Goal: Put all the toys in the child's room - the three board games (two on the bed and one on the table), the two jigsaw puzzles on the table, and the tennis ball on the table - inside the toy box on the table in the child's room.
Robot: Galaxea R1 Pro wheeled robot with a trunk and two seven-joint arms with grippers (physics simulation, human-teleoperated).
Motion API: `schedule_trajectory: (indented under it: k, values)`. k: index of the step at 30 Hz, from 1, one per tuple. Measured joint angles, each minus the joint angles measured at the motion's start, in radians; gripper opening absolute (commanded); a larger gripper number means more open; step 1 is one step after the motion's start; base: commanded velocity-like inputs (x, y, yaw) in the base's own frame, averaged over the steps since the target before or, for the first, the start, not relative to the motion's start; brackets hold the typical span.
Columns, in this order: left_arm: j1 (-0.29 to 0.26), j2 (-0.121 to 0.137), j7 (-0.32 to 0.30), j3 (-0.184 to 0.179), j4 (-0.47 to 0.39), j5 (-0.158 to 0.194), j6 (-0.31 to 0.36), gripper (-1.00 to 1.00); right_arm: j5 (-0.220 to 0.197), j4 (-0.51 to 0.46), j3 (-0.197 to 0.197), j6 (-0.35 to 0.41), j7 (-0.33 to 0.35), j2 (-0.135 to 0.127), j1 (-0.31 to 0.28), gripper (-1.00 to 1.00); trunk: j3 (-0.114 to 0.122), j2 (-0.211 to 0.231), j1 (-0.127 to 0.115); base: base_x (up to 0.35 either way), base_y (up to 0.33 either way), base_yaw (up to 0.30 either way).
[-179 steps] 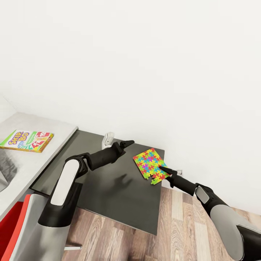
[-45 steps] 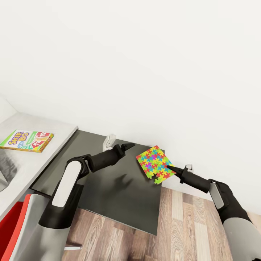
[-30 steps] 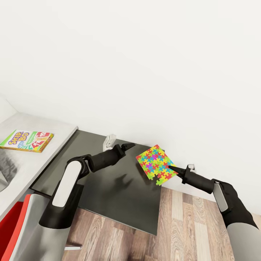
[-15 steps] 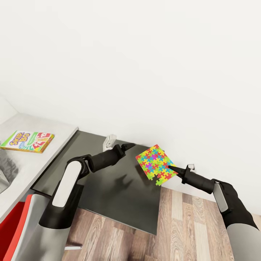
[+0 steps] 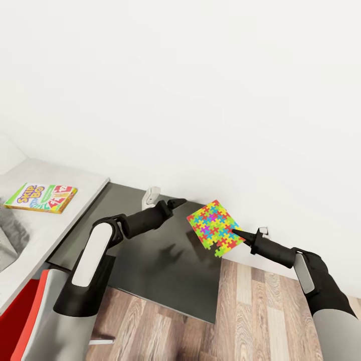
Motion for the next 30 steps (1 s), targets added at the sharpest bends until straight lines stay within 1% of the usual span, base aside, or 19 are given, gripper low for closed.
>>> schedule_trajectory:
  k: [20,25,30]
  values:
    - [0.000,0.002,-0.004,-0.001,0.002,0.000,0.000,1.00,-0.002,-0.002,-0.001,0.005,0.000,-0.006,0.000,-1.00,0.063,0.140,-0.077,0.000,0.000,0.003]
    - [0.000,0.002,-0.003,0.000,0.002,0.001,0.000,1.00,-0.001,-0.002,-0.001,0.014,0.000,-0.006,0.000,-1.00,0.078,0.175,-0.096,0.000,0.000,0.107]
    - [0.000,0.001,-0.004,0.000,0.002,0.000,0.001,1.00,0.000,-0.002,0.000,0.018,0.000,-0.007,0.000,-1.00,0.095,0.210,-0.115,0.000,0.000,0.202]
